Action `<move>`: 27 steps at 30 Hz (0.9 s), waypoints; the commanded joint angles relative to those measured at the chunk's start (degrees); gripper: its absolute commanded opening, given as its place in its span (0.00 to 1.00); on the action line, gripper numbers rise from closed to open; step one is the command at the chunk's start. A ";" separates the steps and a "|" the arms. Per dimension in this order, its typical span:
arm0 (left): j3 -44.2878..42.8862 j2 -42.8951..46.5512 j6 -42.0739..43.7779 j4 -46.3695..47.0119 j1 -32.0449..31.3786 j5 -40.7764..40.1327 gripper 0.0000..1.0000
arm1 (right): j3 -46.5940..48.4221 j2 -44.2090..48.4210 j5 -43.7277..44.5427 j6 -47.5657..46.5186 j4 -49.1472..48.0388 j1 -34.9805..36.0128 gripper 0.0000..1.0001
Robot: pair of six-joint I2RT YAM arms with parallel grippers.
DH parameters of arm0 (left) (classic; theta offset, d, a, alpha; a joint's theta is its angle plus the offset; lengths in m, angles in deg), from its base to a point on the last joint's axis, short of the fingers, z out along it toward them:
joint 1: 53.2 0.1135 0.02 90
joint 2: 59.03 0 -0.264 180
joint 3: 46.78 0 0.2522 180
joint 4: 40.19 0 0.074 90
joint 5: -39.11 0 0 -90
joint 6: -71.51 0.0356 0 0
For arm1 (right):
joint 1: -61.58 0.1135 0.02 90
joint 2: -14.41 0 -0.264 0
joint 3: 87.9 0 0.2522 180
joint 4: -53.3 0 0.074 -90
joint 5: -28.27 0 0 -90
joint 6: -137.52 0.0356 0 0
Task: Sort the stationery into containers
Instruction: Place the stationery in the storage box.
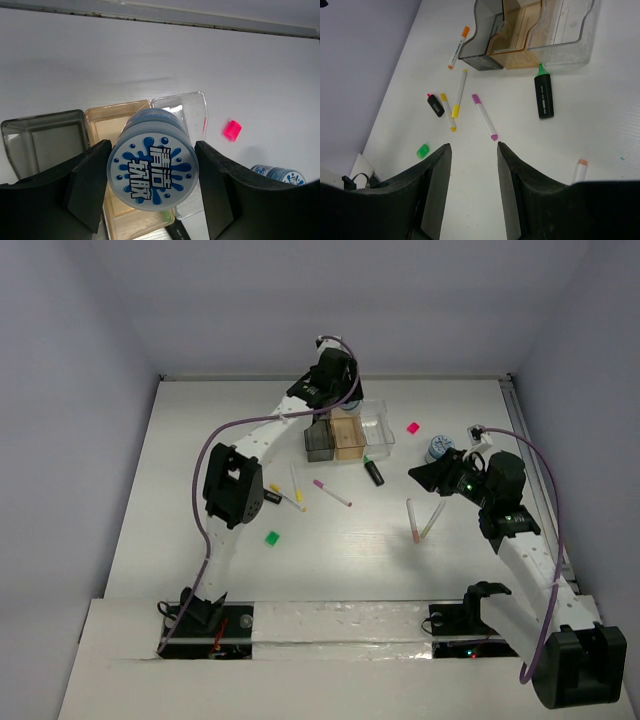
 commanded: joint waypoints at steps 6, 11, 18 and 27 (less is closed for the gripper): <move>-7.45 -1.94 1.46 0.02 -0.65 -3.46 0.00 | 2.16 -0.03 -0.76 -0.14 -2.62 0.87 0.49; -7.45 -2.11 2.69 -0.33 -1.26 -6.62 0.00 | 1.98 -0.30 -0.76 -0.23 -2.71 0.87 0.49; -8.60 -4.84 4.28 -3.40 -1.26 -8.12 0.00 | 2.16 -0.21 -0.50 -0.58 -2.27 0.87 0.50; -9.04 -6.77 5.16 -2.62 -1.26 -6.28 0.02 | 2.25 -0.21 0.20 -0.93 -2.09 0.87 0.51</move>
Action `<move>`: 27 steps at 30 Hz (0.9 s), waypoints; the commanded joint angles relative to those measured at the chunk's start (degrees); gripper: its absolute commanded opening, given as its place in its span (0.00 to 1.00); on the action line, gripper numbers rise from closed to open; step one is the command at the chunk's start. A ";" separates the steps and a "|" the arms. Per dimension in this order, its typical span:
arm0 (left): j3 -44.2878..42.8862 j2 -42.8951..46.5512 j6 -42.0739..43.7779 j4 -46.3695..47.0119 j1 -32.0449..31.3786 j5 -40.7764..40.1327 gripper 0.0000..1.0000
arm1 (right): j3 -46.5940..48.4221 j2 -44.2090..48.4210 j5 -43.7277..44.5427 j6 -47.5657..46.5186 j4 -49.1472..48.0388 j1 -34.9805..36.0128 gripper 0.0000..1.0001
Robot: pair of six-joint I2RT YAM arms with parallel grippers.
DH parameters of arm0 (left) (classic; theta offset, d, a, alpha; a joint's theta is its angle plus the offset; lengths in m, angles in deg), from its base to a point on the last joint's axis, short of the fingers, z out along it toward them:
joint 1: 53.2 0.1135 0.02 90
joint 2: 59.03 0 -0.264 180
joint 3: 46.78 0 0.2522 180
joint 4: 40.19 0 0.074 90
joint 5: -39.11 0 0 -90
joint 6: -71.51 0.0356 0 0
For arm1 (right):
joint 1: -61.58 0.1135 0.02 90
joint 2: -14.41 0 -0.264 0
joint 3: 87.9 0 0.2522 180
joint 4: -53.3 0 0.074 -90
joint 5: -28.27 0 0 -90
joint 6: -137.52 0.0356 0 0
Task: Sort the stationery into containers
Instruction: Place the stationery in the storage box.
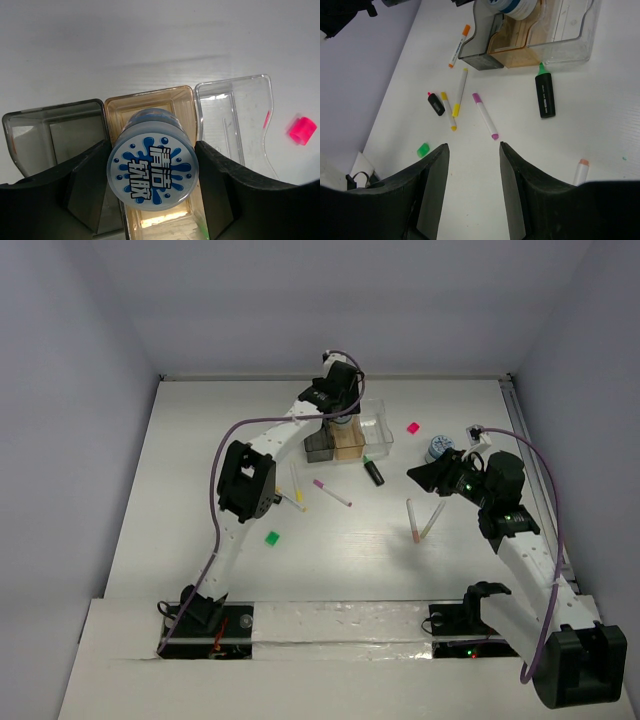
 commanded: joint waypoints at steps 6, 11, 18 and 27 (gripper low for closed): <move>-3.88 1.00 1.33 2.52 -0.24 0.26 0.23 | 2.07 -0.50 0.16 -0.80 -2.40 0.50 0.58; -3.00 2.67 1.51 3.92 -0.24 0.08 0.51 | 2.07 -0.76 0.60 -0.80 -2.32 0.50 0.79; -4.75 6.36 4.40 4.90 -0.24 0.00 0.74 | 2.51 -0.59 2.79 -1.94 -0.82 0.50 0.90; 1.37 15.75 3.01 8.39 -0.76 4.46 0.72 | 2.86 0.21 13.50 -4.05 1.99 0.50 0.84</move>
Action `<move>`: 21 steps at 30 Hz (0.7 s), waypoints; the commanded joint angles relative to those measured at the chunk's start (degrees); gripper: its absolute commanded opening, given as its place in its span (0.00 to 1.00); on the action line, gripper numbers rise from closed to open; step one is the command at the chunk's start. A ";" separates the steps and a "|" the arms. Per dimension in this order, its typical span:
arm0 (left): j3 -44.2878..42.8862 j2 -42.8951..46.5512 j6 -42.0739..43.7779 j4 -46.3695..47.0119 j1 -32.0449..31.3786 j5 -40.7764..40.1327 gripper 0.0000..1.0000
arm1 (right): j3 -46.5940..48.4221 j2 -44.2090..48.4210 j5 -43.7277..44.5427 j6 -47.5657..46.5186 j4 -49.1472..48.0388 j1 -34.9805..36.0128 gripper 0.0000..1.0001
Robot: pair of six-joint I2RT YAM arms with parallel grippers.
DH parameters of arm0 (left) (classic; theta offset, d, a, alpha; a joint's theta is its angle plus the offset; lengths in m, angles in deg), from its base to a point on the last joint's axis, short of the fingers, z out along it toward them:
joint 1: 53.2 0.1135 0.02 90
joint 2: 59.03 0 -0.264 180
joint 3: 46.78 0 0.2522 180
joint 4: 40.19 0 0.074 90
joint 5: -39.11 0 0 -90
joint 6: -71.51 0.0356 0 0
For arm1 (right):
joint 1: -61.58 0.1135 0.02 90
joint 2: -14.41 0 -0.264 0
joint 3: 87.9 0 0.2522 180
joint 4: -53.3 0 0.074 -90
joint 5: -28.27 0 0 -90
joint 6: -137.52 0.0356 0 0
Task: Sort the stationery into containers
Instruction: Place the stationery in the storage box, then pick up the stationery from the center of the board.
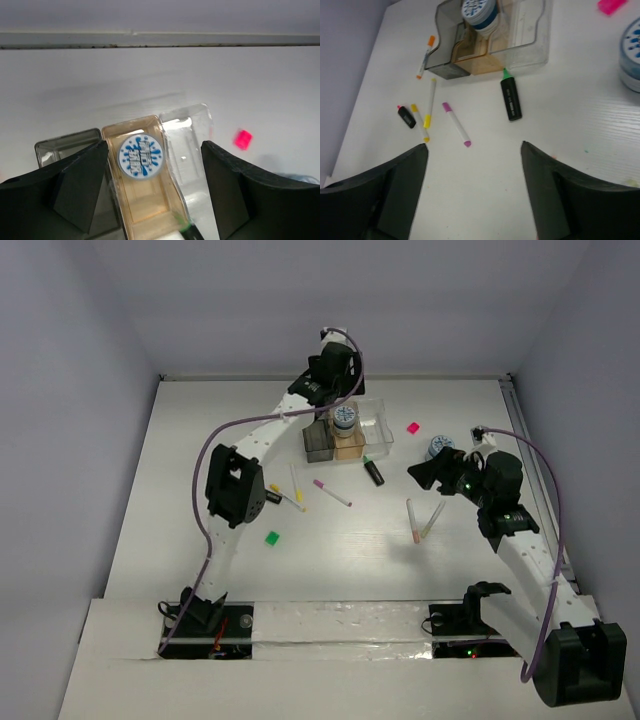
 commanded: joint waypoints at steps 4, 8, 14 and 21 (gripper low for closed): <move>23.10 29.11 -0.41 20.41 -3.61 5.67 0.70 | 3.89 -1.56 16.11 -2.43 3.45 0.50 0.73; 46.34 47.08 -0.75 33.37 -6.52 4.10 0.70 | 6.26 -5.34 25.97 -2.96 8.03 0.50 0.94; 71.93 69.21 -9.44 36.92 -8.18 5.06 0.78 | 9.16 -13.51 38.28 -3.66 7.35 0.50 1.00; 81.80 88.48 -9.55 21.11 -8.80 8.22 0.89 | 18.21 -28.71 37.33 -6.04 6.38 0.50 1.00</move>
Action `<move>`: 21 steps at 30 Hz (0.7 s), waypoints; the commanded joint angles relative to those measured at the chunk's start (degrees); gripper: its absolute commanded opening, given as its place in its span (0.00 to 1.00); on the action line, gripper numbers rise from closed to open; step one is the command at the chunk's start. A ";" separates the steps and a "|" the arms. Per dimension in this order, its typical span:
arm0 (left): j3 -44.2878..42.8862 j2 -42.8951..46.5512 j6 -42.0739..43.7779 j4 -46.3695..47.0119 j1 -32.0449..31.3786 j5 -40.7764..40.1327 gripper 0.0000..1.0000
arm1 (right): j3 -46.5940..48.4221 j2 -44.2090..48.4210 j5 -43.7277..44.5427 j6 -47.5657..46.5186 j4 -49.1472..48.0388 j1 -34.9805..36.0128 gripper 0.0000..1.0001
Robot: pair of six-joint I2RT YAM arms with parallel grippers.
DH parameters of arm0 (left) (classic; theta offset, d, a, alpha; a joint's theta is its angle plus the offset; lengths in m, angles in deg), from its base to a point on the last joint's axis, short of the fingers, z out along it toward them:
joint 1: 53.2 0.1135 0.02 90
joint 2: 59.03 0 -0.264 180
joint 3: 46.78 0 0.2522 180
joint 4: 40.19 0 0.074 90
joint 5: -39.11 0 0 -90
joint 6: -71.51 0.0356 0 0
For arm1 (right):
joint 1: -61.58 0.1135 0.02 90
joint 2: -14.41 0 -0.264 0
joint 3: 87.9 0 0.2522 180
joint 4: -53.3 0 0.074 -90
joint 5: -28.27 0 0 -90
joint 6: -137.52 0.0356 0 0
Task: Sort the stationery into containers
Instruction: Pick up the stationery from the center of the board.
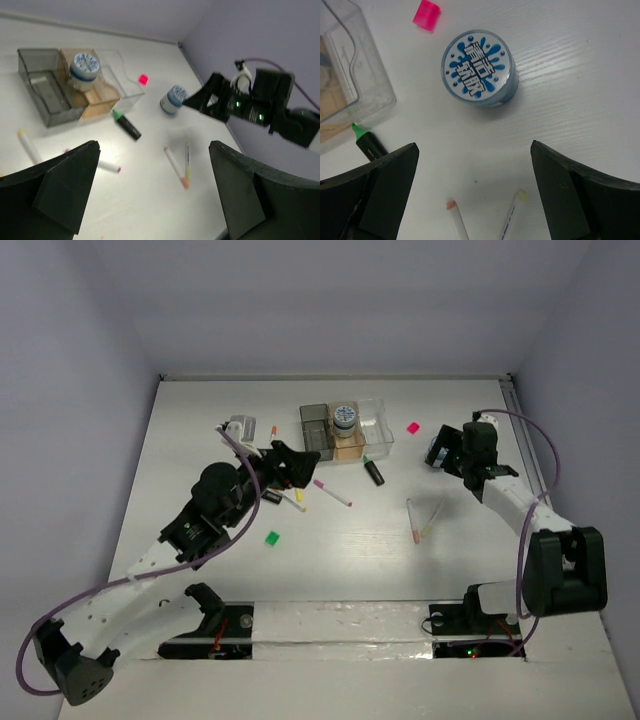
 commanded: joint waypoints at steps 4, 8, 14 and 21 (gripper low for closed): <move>0.70 13.41 3.78 -17.63 -0.30 1.62 0.92 | 8.53 -7.30 1.59 -3.09 -2.39 0.50 1.00; -1.50 16.67 10.46 -23.28 -0.30 1.89 0.95 | 13.97 -15.28 3.77 -4.32 1.28 0.50 1.00; 3.67 18.70 15.83 -21.63 -0.30 -0.75 0.97 | 17.14 -21.02 5.46 -4.67 1.73 0.50 0.97; 3.77 18.35 17.50 -21.27 -0.30 0.39 0.98 | 19.78 -24.01 8.53 -6.17 1.12 0.50 0.90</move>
